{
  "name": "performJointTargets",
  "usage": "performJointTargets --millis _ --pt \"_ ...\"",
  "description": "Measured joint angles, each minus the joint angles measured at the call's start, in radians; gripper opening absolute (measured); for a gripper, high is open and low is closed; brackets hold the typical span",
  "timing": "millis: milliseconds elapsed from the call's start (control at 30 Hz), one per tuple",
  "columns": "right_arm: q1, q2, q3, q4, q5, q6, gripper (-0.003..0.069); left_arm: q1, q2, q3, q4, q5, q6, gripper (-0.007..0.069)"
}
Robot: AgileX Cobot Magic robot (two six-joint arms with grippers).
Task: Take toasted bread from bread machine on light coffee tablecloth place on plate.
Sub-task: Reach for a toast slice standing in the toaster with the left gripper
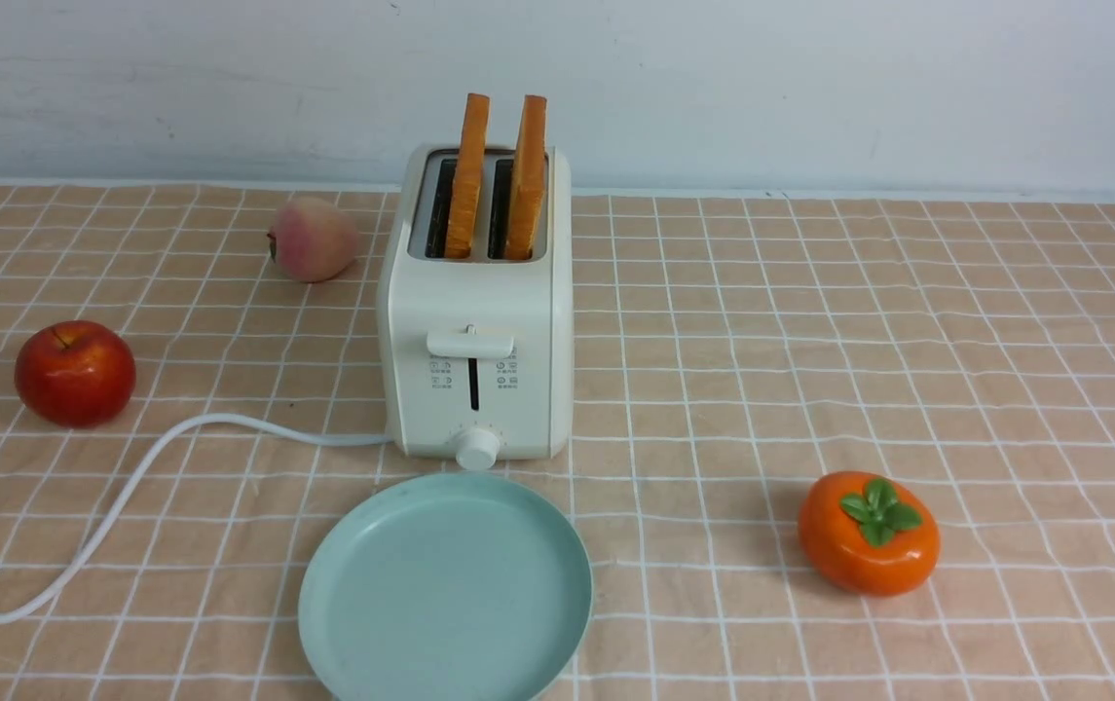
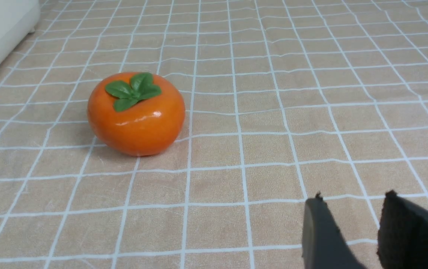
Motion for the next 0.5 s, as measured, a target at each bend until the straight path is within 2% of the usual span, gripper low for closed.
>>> performJointTargets --millis 67,267,300,367,400,500 --pt "0.0 0.0 0.0 0.0 0.0 0.0 0.024 0.0 0.0 0.0 -0.035 -0.065 0.0 0.0239" --pt "0.0 0.0 0.0 0.03 -0.018 0.008 0.024 0.0 0.0 0.0 -0.268 -0.355 0.0 0.0239" --pt "0.0 0.0 0.002 0.036 -0.027 0.014 0.024 0.0 0.0 0.0 -0.268 -0.364 0.0 0.0239" --pt "0.0 0.0 0.008 0.14 -0.11 0.071 0.024 0.0 0.0 0.0 -0.363 -0.457 -0.004 0.0239" --pt "0.0 0.0 0.008 0.16 -0.128 0.084 0.024 0.0 0.0 0.0 -0.377 -0.467 -0.004 0.0239" --pt "0.0 0.0 0.008 0.322 -0.277 0.184 0.024 0.0 0.0 0.0 -0.482 -0.526 -0.015 0.0239"
